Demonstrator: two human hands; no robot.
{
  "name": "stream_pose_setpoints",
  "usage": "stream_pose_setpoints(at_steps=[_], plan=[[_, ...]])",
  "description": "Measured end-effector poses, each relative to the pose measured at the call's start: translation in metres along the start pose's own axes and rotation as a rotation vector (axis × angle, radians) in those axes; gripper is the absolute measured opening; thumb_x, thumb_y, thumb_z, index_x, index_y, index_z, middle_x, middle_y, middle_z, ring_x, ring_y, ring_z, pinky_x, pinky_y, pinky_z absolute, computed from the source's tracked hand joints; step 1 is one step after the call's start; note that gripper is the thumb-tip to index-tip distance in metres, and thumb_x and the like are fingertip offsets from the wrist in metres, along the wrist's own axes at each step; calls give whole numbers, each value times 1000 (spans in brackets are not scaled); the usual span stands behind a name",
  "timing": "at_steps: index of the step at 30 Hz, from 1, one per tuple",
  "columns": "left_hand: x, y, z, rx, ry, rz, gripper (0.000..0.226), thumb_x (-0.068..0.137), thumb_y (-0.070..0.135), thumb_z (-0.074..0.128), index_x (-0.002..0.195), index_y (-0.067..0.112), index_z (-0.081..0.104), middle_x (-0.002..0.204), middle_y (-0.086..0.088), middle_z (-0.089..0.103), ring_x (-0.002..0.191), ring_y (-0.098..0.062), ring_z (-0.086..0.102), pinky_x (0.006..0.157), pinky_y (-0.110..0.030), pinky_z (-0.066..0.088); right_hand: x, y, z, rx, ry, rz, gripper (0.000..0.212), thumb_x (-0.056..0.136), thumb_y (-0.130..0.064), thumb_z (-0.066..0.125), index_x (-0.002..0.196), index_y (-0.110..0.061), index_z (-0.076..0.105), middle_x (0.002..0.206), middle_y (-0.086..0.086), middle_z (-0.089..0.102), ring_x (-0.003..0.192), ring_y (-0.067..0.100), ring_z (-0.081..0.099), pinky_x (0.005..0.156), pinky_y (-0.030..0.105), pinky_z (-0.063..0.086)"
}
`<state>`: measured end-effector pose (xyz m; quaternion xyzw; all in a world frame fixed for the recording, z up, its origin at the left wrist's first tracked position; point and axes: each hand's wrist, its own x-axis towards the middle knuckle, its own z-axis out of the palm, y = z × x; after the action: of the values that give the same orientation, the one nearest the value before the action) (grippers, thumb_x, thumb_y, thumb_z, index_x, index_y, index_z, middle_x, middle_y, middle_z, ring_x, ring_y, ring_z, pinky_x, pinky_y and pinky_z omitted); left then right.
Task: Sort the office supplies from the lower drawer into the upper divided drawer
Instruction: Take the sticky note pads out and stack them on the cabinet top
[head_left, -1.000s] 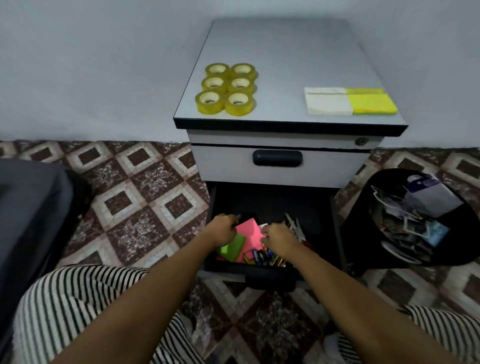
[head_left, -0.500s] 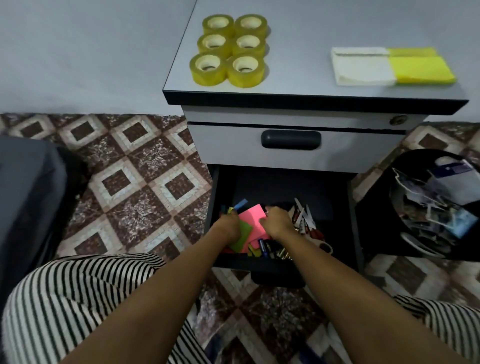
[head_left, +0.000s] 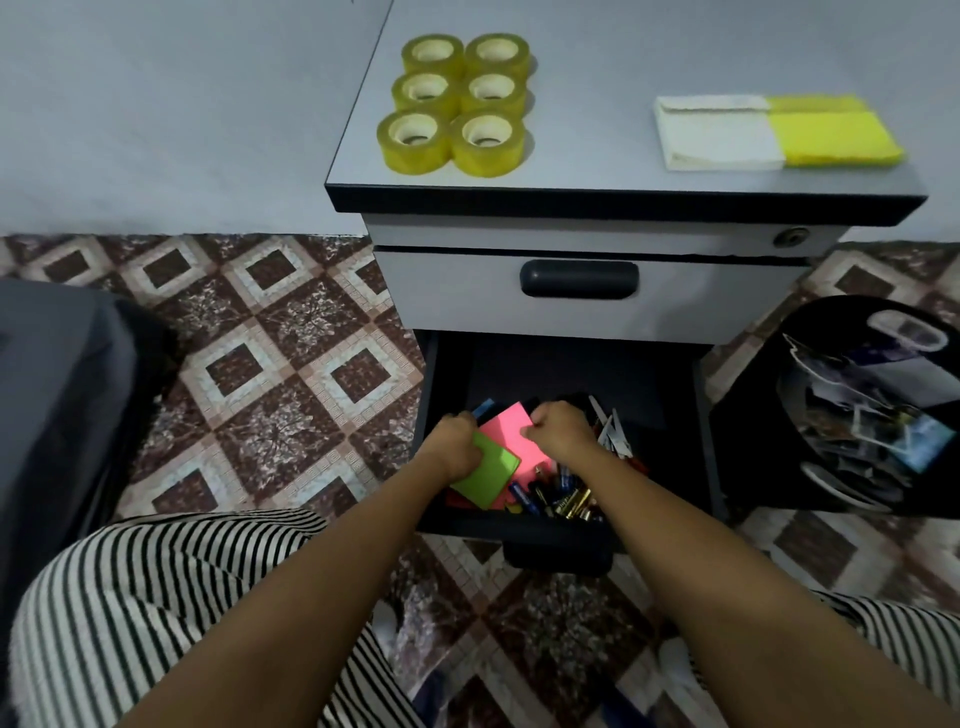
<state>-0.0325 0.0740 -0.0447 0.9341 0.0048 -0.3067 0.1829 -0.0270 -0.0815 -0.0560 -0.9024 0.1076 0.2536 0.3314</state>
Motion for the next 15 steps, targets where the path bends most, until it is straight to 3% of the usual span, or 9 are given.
stream_pose_setpoints(at_steps=[4, 7, 11, 13, 15], plan=[[-3, 0, -11, -105, 6, 29, 25, 91, 9, 52, 113, 1, 59, 113, -19, 59, 108, -30, 56, 81, -27, 42, -2, 6, -3, 50, 61, -9, 22, 94, -17, 56, 102, 2, 64, 91, 13, 62, 86, 25, 58, 63, 21, 37], [-4, 0, -15, -230, -11, 48, 12, 89, 2, 46, 86, 6, 57, 87, -15, 55, 83, -23, 55, 60, -25, 36, -7, 7, -7, 144, 134, 4, 22, 94, -14, 54, 106, 1, 62, 97, 16, 62, 87, 27, 57, 71, 28, 42], [-14, 5, -24, -530, -35, 32, 22, 92, -2, 43, 80, 10, 56, 70, -5, 51, 64, -15, 48, 53, -23, 37, -14, 14, -24, 359, 143, 53, 19, 93, -12, 55, 109, -3, 59, 93, 14, 58, 81, 26, 61, 69, 43, 57], [-22, 13, -32, -676, -40, 17, 19, 95, 0, 41, 89, 12, 55, 73, -4, 50, 62, -13, 48, 51, -21, 41, -19, 18, -36, 449, 147, 61, 19, 93, -11, 55, 110, -5, 58, 98, 15, 61, 90, 29, 63, 73, 47, 57], [-29, 22, -41, -780, -46, 14, 15, 98, 4, 41, 99, 14, 53, 77, -3, 49, 63, -14, 48, 54, -25, 44, -30, 19, -52, 545, 154, 50, 22, 94, -9, 54, 115, -4, 56, 100, 15, 58, 92, 28, 60, 70, 42, 57]])
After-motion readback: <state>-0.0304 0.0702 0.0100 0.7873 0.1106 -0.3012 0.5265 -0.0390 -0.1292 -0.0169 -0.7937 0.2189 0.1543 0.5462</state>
